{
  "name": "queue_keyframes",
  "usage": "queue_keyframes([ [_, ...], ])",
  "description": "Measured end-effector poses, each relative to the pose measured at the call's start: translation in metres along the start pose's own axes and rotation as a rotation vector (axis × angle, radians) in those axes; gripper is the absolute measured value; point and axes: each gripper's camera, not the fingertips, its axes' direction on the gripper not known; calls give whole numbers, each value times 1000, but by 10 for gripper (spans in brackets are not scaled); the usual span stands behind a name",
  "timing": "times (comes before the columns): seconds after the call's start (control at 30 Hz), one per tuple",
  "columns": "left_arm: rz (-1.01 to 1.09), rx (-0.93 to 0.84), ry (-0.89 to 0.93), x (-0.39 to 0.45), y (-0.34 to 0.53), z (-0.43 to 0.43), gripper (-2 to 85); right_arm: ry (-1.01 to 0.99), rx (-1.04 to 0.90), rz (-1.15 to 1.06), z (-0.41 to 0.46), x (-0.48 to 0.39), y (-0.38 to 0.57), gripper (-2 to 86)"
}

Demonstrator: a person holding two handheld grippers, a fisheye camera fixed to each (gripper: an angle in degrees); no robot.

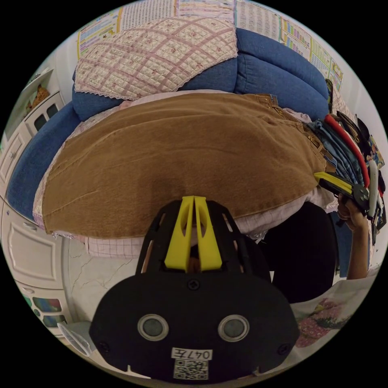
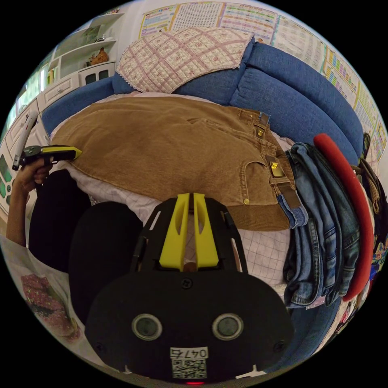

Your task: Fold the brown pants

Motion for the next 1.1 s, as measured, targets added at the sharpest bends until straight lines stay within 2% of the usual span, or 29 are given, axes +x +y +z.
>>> queue_keyframes([
  [0.57,-2,-4,5,103,-20,-32,-10,0,-4,-4,2,-6,1,-6],
  [1.1,-5,-12,15,212,-77,-126,-10,-8,-13,-11,11,-5,8,-6],
])
